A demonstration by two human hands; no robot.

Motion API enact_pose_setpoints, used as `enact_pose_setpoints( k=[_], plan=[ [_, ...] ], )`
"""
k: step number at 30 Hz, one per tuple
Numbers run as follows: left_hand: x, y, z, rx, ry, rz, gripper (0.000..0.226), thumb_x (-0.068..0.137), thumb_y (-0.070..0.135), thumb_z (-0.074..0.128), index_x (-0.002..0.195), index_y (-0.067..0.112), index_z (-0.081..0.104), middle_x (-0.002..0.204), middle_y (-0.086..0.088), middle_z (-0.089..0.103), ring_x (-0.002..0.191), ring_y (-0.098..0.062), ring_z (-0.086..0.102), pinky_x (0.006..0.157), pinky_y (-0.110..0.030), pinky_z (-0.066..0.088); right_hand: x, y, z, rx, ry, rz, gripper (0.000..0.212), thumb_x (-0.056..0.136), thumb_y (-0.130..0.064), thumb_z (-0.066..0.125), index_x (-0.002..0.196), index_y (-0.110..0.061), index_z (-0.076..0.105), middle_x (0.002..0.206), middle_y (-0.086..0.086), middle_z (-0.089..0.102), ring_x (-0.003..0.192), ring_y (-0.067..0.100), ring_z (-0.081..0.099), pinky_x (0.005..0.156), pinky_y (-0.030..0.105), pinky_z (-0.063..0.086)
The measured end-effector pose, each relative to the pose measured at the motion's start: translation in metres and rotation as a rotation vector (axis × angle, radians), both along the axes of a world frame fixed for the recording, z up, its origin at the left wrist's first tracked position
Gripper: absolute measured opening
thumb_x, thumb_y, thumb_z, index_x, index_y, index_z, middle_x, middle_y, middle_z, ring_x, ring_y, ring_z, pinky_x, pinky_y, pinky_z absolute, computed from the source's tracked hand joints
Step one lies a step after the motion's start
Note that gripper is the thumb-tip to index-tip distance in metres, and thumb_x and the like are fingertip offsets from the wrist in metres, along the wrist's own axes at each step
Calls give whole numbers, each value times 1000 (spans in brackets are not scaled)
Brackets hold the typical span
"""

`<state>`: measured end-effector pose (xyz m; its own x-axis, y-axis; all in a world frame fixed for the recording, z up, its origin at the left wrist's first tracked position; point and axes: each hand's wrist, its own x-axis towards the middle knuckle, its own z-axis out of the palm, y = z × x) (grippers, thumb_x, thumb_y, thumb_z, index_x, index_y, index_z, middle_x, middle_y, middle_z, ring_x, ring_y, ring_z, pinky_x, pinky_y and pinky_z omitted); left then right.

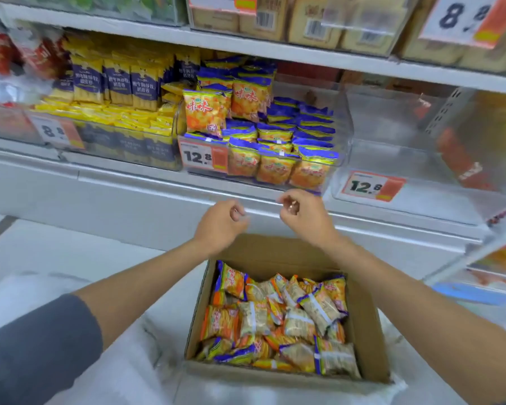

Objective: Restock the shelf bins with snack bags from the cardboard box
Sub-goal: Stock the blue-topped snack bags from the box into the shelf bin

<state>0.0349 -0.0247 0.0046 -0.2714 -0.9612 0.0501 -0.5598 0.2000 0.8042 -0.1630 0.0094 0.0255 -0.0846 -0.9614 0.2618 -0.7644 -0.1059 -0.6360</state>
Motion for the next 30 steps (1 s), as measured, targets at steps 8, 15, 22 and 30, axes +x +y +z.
enact_pose_setpoints(
  k=[8, 15, 22, 30],
  plan=[
    [19, 41, -63, 122, -234, -71, 10, 86, 21, 71, 91, 21, 62, 81, 5, 61, 70, -6, 54, 69, -25, 47, -23, 60, -150, 744, 76, 205, 17, 86, -9, 60, 101, -10, 69, 89, 1, 63, 81, 16, 57, 68, 24, 39],
    [16, 48, -73, 175, -236, -140, 12, 86, 18, 71, 94, 23, 63, 84, 7, 61, 68, -11, 56, 63, -20, 48, 15, 74, -183, 1024, -294, 436, 33, 81, -9, 73, 114, -16, 67, 112, 0, 64, 92, 7, 59, 86, 31, 53],
    [15, 64, -84, 305, -242, -228, 12, 88, 21, 70, 95, 24, 61, 84, 8, 60, 70, -6, 57, 66, -20, 46, 45, 108, -191, 961, -119, 580, 29, 89, -14, 67, 117, -8, 68, 110, 6, 66, 95, 16, 57, 78, 29, 45],
    [-8, 60, -70, 650, -61, -198, 50, 78, 33, 79, 119, 23, 51, 109, 12, 58, 99, -3, 59, 86, -23, 49, -25, 80, -101, 723, -435, 153, 19, 96, -17, 58, 113, -10, 63, 88, 17, 66, 69, 33, 57, 70, 39, 48]
  ],
)
